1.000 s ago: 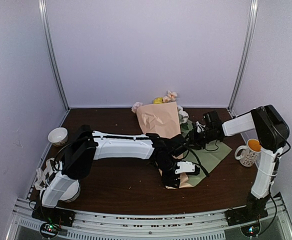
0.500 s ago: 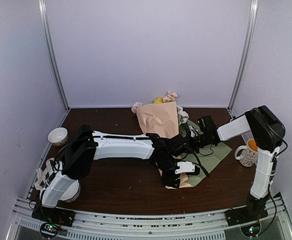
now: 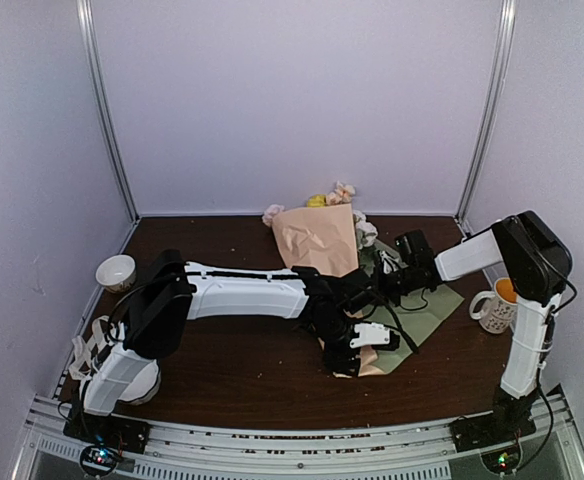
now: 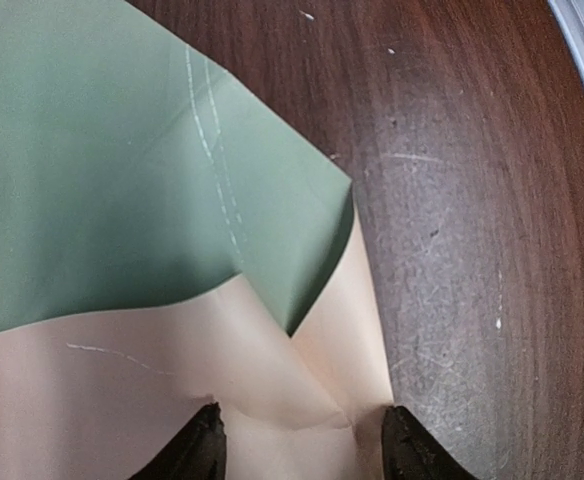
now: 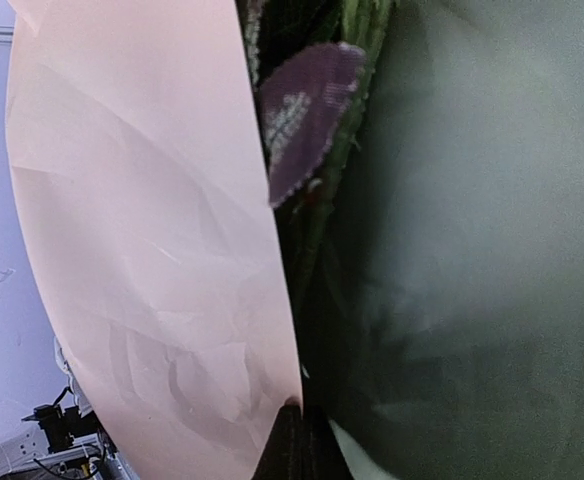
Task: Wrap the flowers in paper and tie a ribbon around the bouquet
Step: Press the fold line on the 2/3-folded wrapping paper.
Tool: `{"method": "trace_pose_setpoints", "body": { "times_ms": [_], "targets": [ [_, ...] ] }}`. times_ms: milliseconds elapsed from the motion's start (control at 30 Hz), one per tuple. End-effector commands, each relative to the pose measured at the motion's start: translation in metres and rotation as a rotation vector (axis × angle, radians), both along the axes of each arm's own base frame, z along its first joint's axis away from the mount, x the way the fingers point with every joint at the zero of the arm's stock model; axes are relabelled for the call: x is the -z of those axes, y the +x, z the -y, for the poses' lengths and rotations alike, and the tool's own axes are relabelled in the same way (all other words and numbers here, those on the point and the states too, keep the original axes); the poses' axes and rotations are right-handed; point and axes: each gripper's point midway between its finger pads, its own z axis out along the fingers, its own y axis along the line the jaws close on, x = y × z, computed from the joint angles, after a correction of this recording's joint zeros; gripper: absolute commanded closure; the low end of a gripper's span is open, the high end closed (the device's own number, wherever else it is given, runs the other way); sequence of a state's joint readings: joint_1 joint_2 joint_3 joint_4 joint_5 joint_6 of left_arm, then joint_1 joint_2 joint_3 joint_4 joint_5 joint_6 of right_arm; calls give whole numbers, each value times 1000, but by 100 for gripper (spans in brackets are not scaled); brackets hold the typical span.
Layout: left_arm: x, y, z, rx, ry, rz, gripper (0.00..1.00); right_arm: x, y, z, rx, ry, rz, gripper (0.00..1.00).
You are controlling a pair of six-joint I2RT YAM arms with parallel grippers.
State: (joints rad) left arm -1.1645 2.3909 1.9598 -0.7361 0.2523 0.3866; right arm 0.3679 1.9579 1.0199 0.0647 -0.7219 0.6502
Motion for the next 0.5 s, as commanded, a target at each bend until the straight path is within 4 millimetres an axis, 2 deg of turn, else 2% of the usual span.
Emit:
{"method": "trace_pose_setpoints", "body": {
  "times_ms": [0, 67, 167, 367, 467],
  "targets": [
    [0, 0, -1, -8, 1, -25, 39, -13, 9, 19, 37, -92, 74, 100],
    [-13, -8, 3, 11, -33, -65, 31, -12, 8, 17, 34, -85, 70, 100],
    [-40, -15, 13, 18, -114, -103, 26, -7, 7, 14, 31, -61, 55, 100],
    [-96, -17, 18, 38, -230, -109, 25, -2, 8, 14, 39, -64, 46, 100],
    [-111, -8, 10, 16, -272, -177, 27, -1, 8, 13, 37, -64, 41, 100]
  ]
}}
